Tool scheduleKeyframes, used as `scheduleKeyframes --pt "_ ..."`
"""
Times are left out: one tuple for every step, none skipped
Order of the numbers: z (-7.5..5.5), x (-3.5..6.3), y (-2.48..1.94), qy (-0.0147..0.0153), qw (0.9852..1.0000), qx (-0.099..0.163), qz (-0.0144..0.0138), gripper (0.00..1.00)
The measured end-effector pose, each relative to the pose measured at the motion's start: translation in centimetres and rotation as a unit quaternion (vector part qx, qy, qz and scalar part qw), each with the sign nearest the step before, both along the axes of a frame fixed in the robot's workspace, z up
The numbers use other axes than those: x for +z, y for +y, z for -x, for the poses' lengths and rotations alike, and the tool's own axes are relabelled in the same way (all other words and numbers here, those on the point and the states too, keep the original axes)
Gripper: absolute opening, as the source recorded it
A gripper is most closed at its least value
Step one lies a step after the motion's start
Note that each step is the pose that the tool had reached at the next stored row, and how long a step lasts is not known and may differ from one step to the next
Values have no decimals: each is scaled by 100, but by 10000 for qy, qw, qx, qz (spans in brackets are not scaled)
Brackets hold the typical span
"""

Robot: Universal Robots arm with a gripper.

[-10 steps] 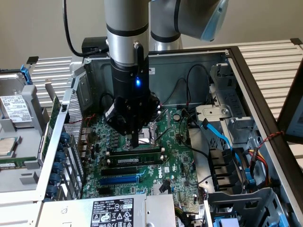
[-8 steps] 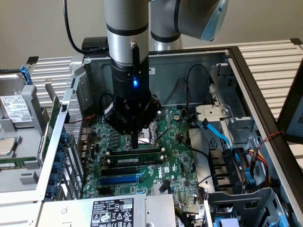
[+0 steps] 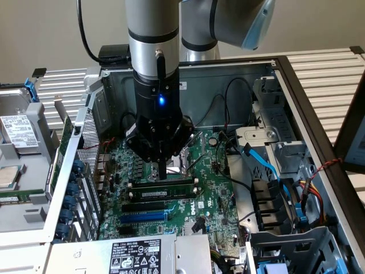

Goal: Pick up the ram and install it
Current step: 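Press down the ram until it locks into place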

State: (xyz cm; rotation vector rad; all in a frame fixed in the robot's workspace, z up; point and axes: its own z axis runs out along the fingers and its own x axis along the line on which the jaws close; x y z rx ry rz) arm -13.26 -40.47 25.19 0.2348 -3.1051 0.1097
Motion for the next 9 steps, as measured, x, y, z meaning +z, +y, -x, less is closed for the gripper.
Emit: scheduleKeyframes --pt "0 0 0 -4 10000 -40 0 11" --pt "0 0 0 -7 10000 -79 0 11" --pt "0 0 0 -9 9999 -120 1 11" --pt "1 0 0 -10 9999 -160 1 11" --pt "1 1 0 -11 9998 -203 1 11" --pt "1 1 0 -11 9997 -246 1 11" --pt "0 1 0 -11 9996 -294 1 11" --pt "1 1 0 -11 9994 -340 2 11" --pt "1 1 0 -12 9993 -385 1 11"
